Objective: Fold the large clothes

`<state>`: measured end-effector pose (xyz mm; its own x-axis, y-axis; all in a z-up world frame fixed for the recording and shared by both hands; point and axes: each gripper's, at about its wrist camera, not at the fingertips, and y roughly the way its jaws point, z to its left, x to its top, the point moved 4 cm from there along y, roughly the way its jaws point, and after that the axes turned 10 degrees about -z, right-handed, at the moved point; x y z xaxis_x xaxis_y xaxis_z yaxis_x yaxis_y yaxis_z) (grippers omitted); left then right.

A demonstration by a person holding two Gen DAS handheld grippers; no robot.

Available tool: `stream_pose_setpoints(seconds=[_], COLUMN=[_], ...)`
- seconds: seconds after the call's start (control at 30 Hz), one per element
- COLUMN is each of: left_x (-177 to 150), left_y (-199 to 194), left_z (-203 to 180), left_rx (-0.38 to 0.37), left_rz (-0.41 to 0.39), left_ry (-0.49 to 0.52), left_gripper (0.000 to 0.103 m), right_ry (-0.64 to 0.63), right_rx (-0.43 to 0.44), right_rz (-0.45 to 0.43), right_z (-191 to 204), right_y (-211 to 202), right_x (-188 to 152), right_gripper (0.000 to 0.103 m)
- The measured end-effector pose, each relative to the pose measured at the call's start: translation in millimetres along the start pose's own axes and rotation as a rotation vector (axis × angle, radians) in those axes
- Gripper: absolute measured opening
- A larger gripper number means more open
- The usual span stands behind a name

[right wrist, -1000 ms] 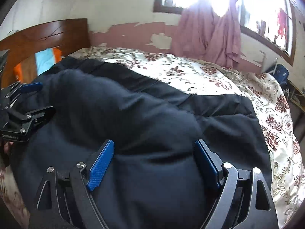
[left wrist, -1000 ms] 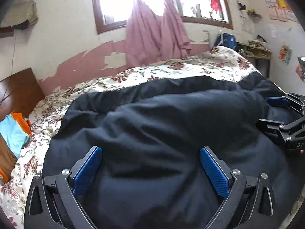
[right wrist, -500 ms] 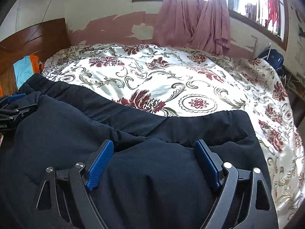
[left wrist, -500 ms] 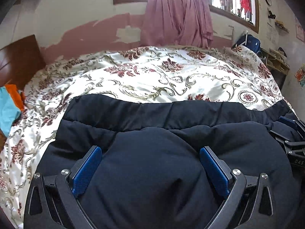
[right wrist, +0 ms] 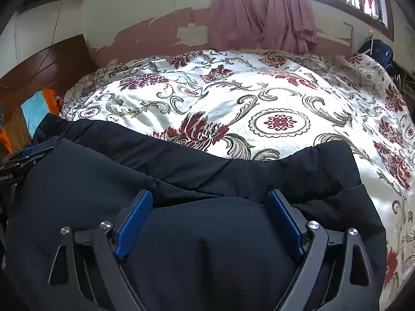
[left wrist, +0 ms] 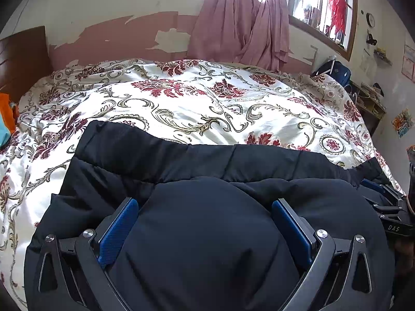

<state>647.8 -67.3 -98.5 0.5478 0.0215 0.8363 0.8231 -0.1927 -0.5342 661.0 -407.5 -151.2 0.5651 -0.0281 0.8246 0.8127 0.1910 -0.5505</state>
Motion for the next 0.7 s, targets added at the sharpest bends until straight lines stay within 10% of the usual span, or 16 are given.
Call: stream_pose_setpoints(seconds=[0.7], left_x=[-3], left_y=[17], left_z=[-3], left_rx=[0.027], left_rz=[0.013], left_ry=[0.016], left_gripper=[0.103], right_ry=[0.035], right_rx=[0.017], right_rz=[0.021], right_z=[-3], right_y=[11], right_x=[-4], right_gripper=[0.089])
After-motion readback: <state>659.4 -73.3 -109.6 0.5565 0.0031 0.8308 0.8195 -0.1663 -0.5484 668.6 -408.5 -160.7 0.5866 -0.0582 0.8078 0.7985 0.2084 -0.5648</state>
